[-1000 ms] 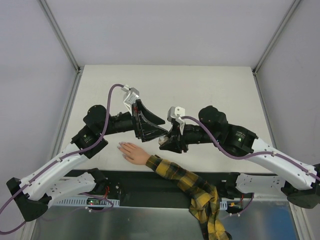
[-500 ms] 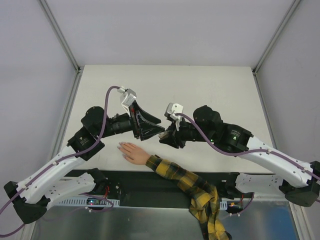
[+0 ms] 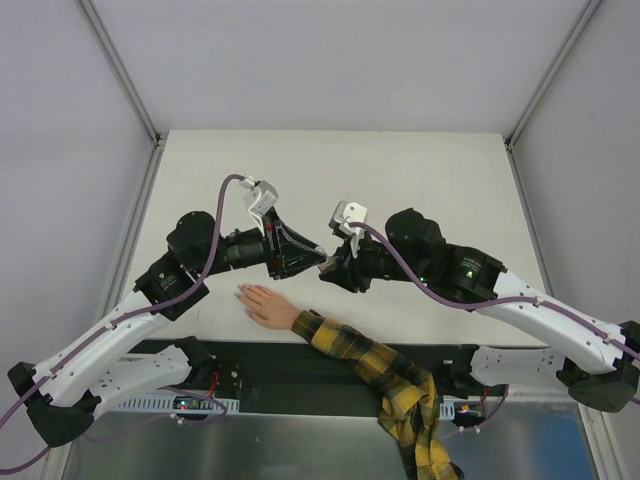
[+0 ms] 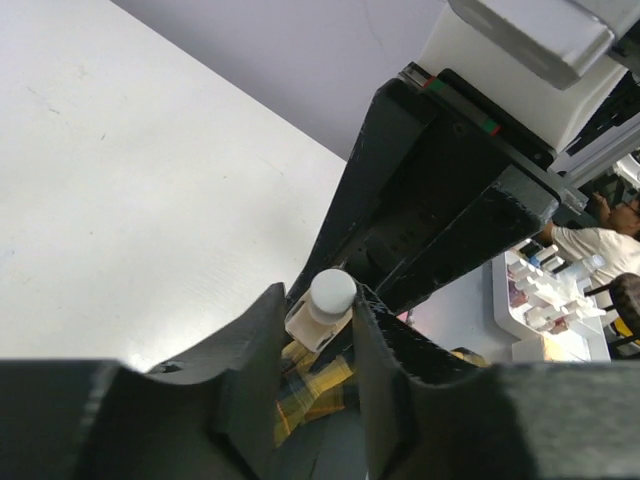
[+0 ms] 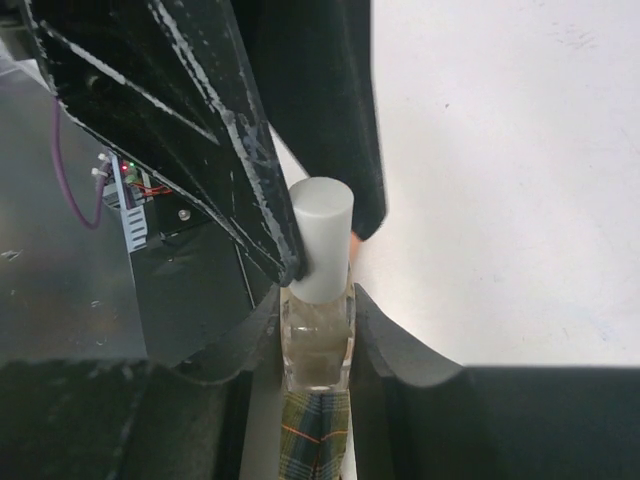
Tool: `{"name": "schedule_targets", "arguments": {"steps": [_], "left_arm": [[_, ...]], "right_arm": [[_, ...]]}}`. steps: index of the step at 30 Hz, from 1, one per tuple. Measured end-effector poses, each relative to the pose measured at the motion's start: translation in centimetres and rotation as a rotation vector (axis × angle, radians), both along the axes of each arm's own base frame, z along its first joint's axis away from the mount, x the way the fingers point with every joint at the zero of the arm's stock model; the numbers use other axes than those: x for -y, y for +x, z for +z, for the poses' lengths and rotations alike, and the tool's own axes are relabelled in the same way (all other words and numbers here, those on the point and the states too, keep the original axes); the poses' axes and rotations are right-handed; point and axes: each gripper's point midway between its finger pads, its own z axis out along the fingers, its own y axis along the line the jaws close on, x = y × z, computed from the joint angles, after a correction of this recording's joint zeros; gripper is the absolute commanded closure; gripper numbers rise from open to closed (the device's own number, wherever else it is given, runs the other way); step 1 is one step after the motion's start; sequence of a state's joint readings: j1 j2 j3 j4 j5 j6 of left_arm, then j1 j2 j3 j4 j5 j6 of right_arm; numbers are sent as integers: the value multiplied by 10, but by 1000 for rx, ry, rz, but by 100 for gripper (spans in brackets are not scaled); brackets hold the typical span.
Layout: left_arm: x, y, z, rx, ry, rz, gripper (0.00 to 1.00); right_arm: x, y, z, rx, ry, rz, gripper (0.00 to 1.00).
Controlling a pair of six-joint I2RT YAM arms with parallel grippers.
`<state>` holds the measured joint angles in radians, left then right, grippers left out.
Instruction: Paint the nails
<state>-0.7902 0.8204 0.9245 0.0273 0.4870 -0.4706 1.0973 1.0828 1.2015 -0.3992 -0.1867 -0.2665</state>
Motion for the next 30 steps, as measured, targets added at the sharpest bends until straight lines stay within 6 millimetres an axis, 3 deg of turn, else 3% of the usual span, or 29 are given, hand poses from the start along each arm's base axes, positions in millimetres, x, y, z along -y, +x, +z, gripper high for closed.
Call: {"name": "schedule_targets", "arguments": {"steps": [5,8,9,13,14,15,17,26,30], "left_arm": [[1,1,-2,-1,13,-1,100],[1,1,-1,2,14,-1,100],[1,1,-1,3,14,-1,100],[0,1,-1,6,18,1,100],[0,2,-1,8,19,6,100],[-1,4,-1,11,22,17,100],[-3,9,-2,27,29,44,100],[-24,41,-18,66,111,255,100],[-45,70,-52,40,199,456,100]], "right_arm": [[1,3,-2,2,-8,-15,100],[1,3,-1,5,-6,-18,91],[1,4,-1,6,-5,-18,79],[1,4,0,7,-4,-19,53],[1,4,0,10,-5,-21,27],[1,5,0,10,-6,-27,9],[2,8,-1,13,-9,-45,0],[22,29,-6,75,-43,-184,4],[41,32,-15,95,-58,-245,4]]}}
